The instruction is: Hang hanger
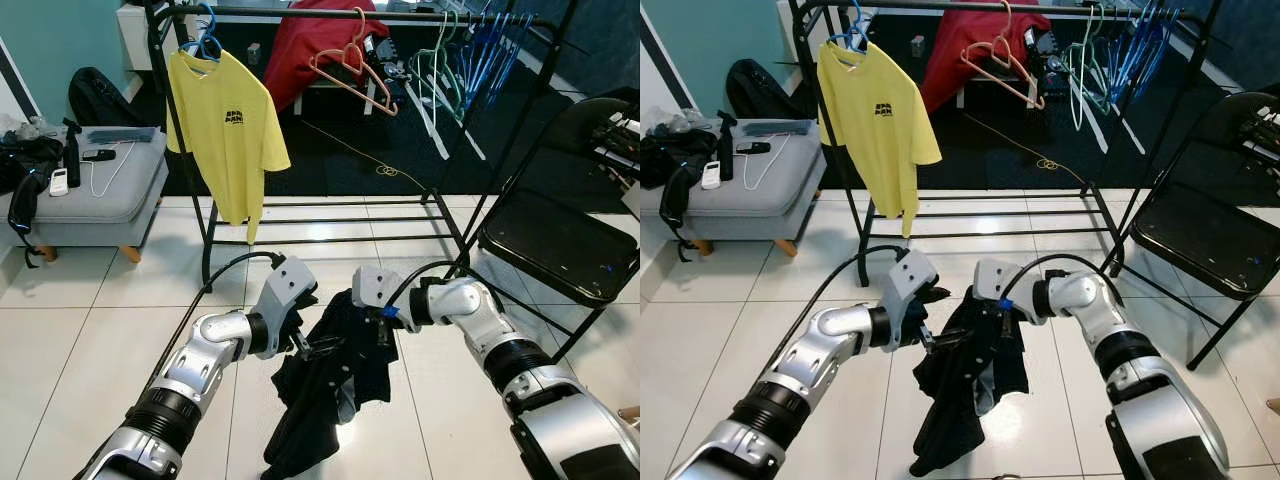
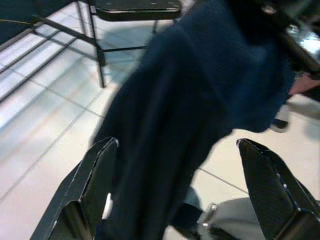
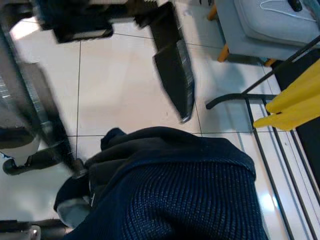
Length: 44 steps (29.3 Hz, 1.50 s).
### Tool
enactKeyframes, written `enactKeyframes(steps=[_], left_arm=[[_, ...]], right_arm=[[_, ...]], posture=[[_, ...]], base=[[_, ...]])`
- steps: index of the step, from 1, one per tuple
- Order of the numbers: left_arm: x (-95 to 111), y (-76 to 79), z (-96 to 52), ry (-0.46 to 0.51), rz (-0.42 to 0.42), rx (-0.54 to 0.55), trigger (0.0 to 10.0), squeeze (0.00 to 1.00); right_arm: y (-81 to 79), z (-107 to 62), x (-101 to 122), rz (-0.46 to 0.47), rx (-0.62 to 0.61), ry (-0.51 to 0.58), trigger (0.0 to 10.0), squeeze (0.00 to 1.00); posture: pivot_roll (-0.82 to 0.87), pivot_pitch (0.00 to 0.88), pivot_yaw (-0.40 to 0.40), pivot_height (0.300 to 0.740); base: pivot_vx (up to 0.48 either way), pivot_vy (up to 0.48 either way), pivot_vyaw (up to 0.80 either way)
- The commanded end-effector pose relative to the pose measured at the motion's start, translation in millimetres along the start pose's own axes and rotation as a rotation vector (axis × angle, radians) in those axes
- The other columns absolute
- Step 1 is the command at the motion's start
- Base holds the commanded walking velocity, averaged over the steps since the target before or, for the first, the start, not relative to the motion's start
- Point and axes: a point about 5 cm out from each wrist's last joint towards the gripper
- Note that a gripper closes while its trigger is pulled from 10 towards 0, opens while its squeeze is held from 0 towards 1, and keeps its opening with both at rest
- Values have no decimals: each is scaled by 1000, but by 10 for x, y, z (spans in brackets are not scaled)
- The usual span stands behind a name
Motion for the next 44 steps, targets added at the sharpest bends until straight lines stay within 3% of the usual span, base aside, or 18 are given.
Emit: enactKeyframes(steps=[1,9,20,29,30,44], left_arm=[[-29,78,16,9,-75,-63,10000,0],[-67,82,108,10,-111,-28,10000,0],[20,-39,229,58,-121,125,10000,0],[23,-47,248,68,-123,141,10000,0],[21,-59,239,68,-124,145,0,0],[21,-140,156,49,-85,169,0,0]], right_arm=[[92,-11,73,-20,-19,30,0,0],[105,32,150,-24,2,72,0,0],[105,115,279,-30,42,137,0,0],[103,121,306,-25,49,150,0,0],[108,117,303,-25,47,148,0,0],[114,86,280,-26,42,128,0,0]], posture=[[-54,95,-30,740],[-55,90,-32,740],[-64,93,-30,740],[-64,100,-32,740],[-64,104,-33,740],[-62,108,-32,740]], base=[[0,0,0],[0,0,0],[0,0,0],[0,0,0],[0,0,0],[0,0,0]])
Point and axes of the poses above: a point about 5 cm out from each wrist's last joint towards the gripper, its own z axis pointing out of the wrist towards the gripper, its own x axis along the axis of the wrist's last joint, y = z × x, and after that the axes turned 11 degrees about -z, right-handed
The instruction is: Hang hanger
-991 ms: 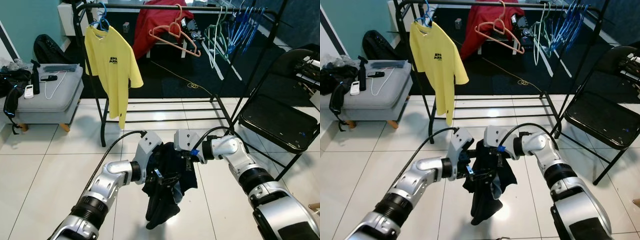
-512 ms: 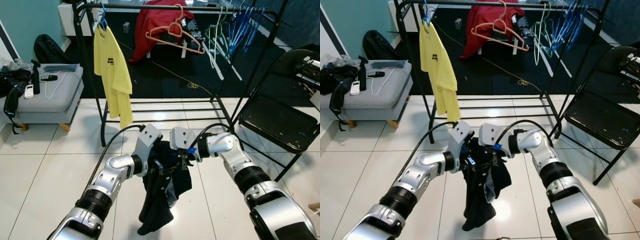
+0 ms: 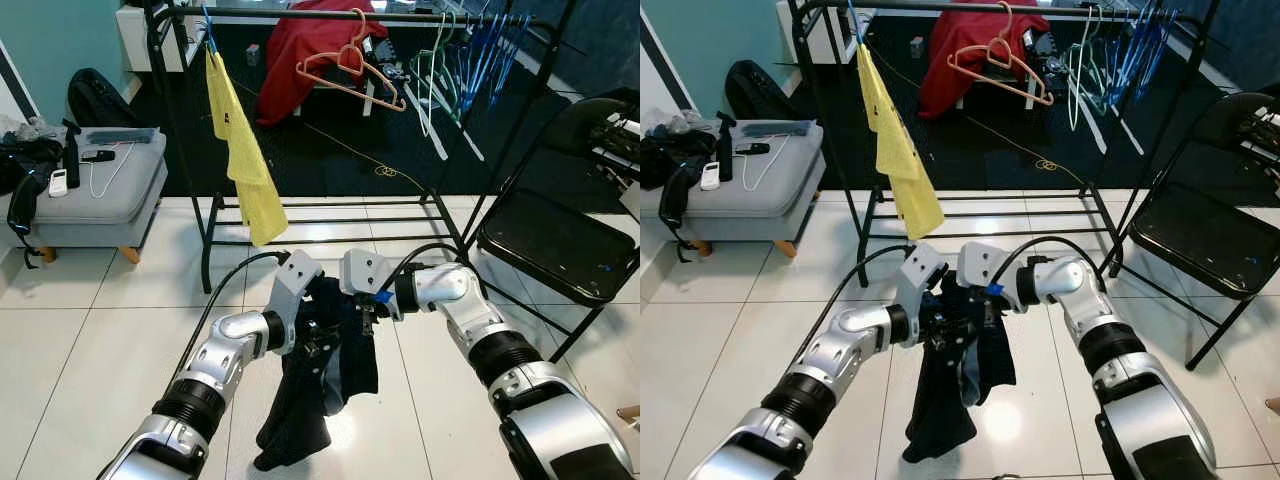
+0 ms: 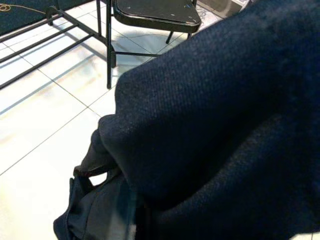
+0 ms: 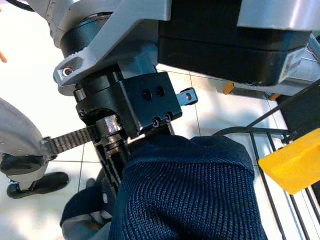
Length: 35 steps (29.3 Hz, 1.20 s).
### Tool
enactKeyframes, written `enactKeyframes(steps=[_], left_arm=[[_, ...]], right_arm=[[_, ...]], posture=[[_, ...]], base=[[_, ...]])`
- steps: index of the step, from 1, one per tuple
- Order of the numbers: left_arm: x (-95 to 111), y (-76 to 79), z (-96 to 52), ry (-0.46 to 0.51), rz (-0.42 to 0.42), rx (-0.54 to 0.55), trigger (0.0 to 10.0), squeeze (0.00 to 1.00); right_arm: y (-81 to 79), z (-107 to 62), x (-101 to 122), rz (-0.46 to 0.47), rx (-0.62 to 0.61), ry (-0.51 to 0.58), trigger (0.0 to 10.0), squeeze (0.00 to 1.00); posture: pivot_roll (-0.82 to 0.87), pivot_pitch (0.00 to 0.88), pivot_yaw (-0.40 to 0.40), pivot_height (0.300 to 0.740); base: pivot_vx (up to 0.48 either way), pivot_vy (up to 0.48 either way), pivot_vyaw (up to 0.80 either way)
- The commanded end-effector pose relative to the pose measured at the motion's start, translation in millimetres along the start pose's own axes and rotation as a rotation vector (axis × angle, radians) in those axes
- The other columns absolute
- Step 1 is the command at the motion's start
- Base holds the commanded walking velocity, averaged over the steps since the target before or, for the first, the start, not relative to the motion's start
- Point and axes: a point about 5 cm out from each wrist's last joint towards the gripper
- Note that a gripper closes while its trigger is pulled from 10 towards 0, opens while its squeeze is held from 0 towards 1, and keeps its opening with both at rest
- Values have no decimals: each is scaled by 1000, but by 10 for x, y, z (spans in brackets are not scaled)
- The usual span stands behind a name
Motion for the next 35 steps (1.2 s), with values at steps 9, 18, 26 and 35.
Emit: enactKeyframes(steps=[9,18,26,35], left_arm=[[122,-116,-79,19,68,61,0,0],[207,-215,-245,42,83,108,0,0],[238,-267,-378,67,88,157,0,0],[249,-237,-399,59,107,137,0,0]], right_arm=[[-33,-23,-19,-3,0,-13,0,0],[-178,-42,-205,51,-65,-98,0,0],[-157,-27,-234,86,-263,-91,7255,651],[-2,-62,-159,121,-474,-42,10000,0]], posture=[[-61,110,-32,740],[-51,113,-31,740],[-48,111,-26,740],[-48,100,-22,740]], base=[[0,0,0],[0,0,0],[0,0,0],[0,0,0]])
Point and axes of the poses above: a point about 5 cm out from each wrist's last joint towards the gripper, its own z axis pointing out of the wrist towards the gripper, its own x axis along the axis of the wrist's last joint, y = z × x, and after that the axes turned 11 degrees about -z, right-handed
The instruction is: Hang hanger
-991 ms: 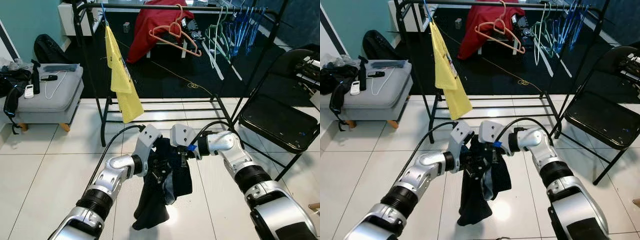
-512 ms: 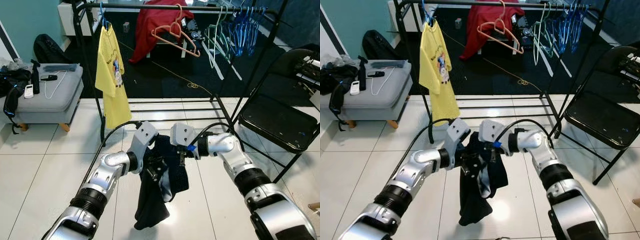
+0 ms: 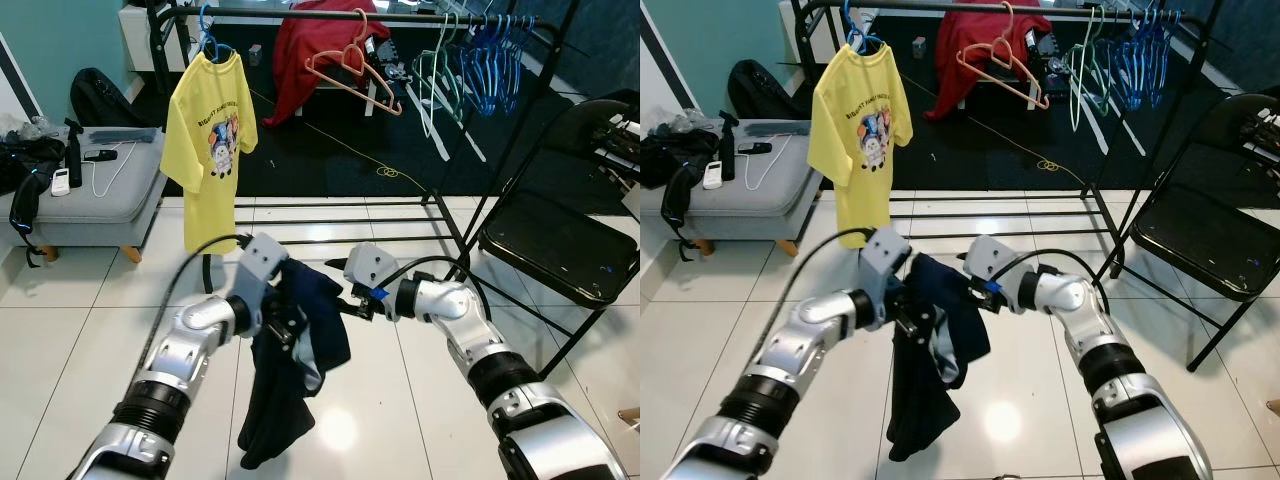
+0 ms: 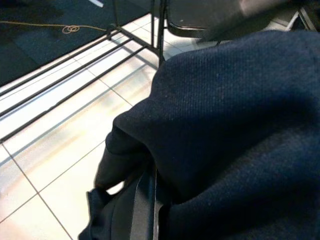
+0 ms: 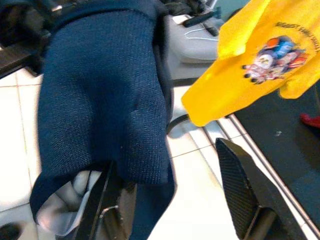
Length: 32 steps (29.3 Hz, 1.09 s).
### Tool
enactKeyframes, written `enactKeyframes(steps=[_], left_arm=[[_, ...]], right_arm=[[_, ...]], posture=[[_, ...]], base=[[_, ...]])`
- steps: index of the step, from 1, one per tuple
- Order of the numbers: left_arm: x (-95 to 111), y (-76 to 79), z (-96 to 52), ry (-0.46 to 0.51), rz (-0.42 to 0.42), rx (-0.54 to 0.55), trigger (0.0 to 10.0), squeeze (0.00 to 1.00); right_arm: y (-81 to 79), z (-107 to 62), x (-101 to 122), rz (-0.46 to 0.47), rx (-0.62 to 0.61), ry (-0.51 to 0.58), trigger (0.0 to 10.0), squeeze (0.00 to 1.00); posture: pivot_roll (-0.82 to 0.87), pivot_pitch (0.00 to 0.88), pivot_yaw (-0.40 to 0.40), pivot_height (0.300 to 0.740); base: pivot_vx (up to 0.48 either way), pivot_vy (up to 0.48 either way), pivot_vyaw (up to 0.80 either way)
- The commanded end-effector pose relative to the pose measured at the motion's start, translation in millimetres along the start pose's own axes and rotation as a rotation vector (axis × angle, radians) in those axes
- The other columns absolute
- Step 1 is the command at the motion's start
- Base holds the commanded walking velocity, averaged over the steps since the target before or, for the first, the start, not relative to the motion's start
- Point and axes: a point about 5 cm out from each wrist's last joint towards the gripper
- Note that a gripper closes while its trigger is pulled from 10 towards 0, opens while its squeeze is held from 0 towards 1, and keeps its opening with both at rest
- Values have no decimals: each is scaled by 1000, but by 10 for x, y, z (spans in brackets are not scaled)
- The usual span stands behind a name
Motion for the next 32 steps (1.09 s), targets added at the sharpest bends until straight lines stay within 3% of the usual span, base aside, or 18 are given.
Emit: enactKeyframes(steps=[1,2,6,7,8,9,11,12,13,15,16,17,18,20,21,25,28,32], left_arm=[[-9,24,-22,-4,0,-18,0,0],[-9,24,-22,-4,0,-18,0,0],[-115,-178,-92,-76,13,163,0,0],[-175,-253,-129,-110,5,230,5725,0],[-175,-253,-129,-110,5,230,5725,0],[-224,-309,-163,-139,9,285,9294,0],[-285,-333,-195,-171,-4,317,10000,0],[-285,-333,-195,-171,-4,317,10000,0],[-368,-378,-241,-172,-94,415,10000,0],[-368,-378,-241,-172,-94,415,10000,0],[-444,-400,-294,-161,-173,472,10000,0],[-444,-400,-294,-161,-173,472,10000,0],[-525,-388,-346,-142,-253,455,10000,0],[-525,-388,-346,-142,-253,455,10000,0],[-623,-427,-420,-136,-345,517,10000,0],[-723,-455,-511,-154,-373,573,10000,0],[-915,-513,-703,-120,-521,707,10000,0],[-853,-513,-720,-37,-441,705,10000,0]], right_arm=[[94,-60,-32,27,-121,-13,10000,0],[94,-60,-32,27,-121,-13,10000,0],[248,-383,-326,146,-433,-156,10000,0],[241,-475,-419,232,-531,-185,10000,0],[241,-475,-419,232,-531,-185,10000,0],[216,-561,-509,304,-607,-218,10000,0],[155,-649,-619,386,-689,-268,10000,0],[155,-649,-619,386,-689,-268,10000,0],[-10,-726,-775,527,-774,-347,10000,0],[-10,-726,-775,527,-774,-347,10000,0],[-240,-735,-885,587,-785,-437,10000,0],[-240,-735,-885,587,-785,-437,10000,0],[-434,-723,-937,613,-791,-490,10000,0],[-434,-723,-937,613,-791,-490,10000,0],[-548,-690,-935,613,-793,-496,10000,0],[-604,-640,-902,617,-798,-466,10000,0],[-700,-511,-830,613,-730,-423,10000,0],[-712,-482,-818,615,-716,-436,10000,0]], posture=[[-47,97,-21,740],[-47,97,-21,740],[-46,89,-23,740],[-45,87,-21,740],[-45,87,-21,740],[-45,87,-21,740],[-42,87,-16,740],[-42,87,-16,740],[-42,80,-4,740],[-42,80,-4,740],[-43,79,0,740],[-43,79,0,740],[-39,80,1,740],[-39,80,1,740],[-41,82,2,740],[-46,85,6,740],[-43,98,-13,740],[-43,101,-18,740]], base=[[0,0,0],[0,0,0],[0,0,0],[0,0,0],[0,0,0],[0,0,0],[0,0,0],[0,0,0],[0,0,0],[0,0,0],[0,0,0],[0,0,0],[0,0,0],[0,0,0],[0,0,0],[0,0,0],[0,0,0],[0,0,0]])
Point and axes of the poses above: a point about 5 cm out from each wrist's last joint towards the gripper, its own z axis pointing out of the wrist towards the gripper, its own x axis along the axis of the wrist's last joint, y = z × x, and after that the axes turned 11 degrees about -z, right-handed
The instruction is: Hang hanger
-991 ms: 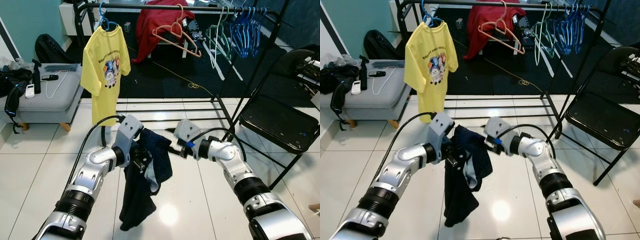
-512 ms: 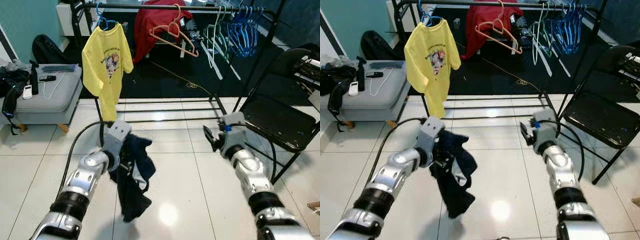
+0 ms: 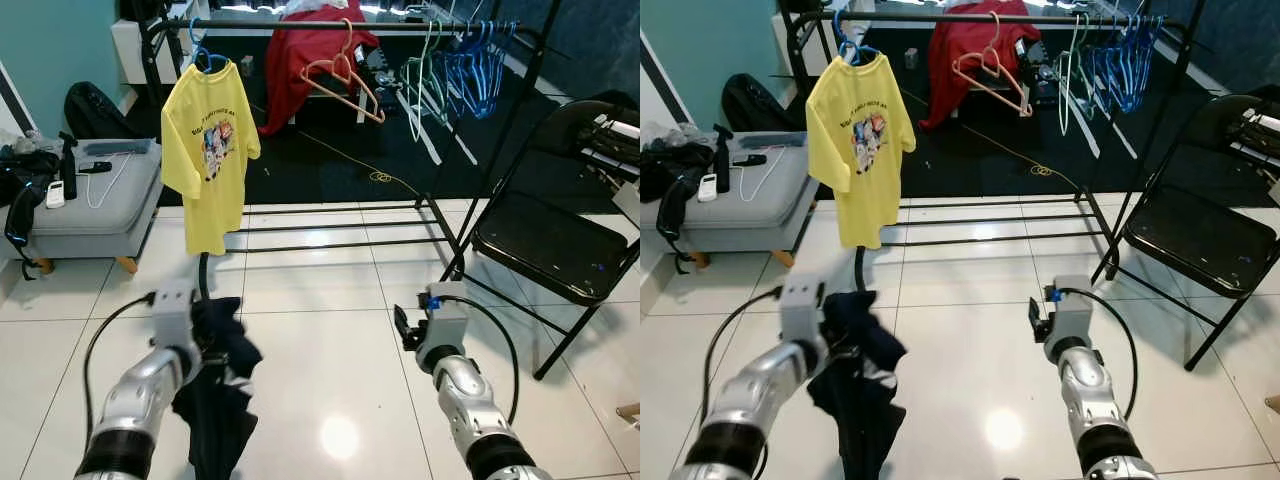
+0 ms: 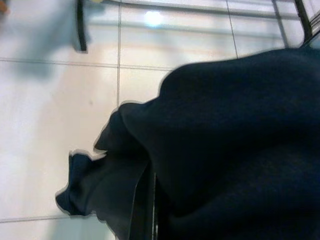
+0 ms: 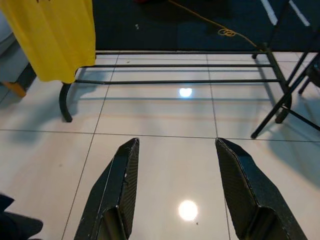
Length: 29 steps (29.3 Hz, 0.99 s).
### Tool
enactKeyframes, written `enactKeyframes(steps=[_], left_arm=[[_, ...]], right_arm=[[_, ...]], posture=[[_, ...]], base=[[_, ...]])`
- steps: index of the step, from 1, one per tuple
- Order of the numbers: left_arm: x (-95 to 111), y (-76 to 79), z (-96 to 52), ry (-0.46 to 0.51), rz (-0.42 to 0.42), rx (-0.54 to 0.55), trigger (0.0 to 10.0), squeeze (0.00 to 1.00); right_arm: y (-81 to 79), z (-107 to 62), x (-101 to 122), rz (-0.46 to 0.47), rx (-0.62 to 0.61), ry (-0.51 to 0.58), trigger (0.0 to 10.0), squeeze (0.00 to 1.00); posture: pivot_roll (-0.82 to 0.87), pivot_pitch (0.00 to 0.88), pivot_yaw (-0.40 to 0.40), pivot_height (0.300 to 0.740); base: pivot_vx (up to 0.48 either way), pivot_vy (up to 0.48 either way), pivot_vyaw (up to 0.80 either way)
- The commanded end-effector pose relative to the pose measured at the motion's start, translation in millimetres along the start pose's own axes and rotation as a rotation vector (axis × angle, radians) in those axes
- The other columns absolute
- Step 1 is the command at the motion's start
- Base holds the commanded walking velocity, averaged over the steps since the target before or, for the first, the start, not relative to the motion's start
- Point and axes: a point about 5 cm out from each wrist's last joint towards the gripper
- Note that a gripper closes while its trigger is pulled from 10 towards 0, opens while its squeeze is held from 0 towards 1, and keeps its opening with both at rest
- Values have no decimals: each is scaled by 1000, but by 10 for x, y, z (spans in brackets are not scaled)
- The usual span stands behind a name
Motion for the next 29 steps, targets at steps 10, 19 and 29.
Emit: enactKeyframes(steps=[10,19,29], left_arm=[[94,274,3,57,164,-100,10000,0],[39,412,24,84,140,-143,10000,0],[16,476,-3,98,197,-175,10000,0]], right_arm=[[-74,5,19,26,-12,-23,10000,0],[-131,-44,-12,26,-16,-27,10000,0],[-73,-113,-45,60,-82,-43,10000,0]], posture=[[-50,112,-18,740],[-65,119,-19,740],[-76,122,-19,740]], base=[[0,0,0],[0,0,0],[0,0,0]])
Point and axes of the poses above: a point about 5 cm out from each wrist's last joint towards the gripper, its own z axis pointing out of the wrist towards the gripper, its own x axis along the axis of the wrist's last joint, y = z × x, and after that the axes turned 11 degrees about -z, right-handed
